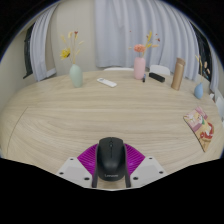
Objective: Arrange mouse
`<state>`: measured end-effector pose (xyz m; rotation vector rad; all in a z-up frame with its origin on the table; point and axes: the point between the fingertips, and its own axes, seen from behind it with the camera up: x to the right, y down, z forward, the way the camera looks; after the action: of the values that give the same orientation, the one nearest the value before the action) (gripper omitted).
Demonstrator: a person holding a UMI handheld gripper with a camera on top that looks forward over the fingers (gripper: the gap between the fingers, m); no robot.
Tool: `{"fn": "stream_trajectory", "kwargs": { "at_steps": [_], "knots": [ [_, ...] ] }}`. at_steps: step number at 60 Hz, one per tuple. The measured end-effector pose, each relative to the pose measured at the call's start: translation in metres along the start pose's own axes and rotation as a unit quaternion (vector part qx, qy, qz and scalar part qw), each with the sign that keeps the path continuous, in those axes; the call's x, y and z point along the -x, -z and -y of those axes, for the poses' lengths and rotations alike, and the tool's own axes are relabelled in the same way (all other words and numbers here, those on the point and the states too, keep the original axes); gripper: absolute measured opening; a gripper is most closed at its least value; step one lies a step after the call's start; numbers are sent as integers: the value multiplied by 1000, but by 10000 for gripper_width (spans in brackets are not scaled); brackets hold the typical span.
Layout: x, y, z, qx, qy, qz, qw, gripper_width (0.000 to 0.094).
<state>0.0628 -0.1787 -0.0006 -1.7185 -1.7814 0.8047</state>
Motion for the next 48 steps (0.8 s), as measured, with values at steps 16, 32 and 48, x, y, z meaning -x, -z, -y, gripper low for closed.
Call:
{"fn": "stream_trajectory", "kwargs": {
  "at_steps": [16, 32, 48],
  "knots": [
    [-78, 71, 114, -74, -16, -12, 997, 374],
    [-301, 63, 163, -98, -26, -83, 991, 371],
    [-436, -5, 80, -36, -21, -86, 995, 371]
  ]
}}
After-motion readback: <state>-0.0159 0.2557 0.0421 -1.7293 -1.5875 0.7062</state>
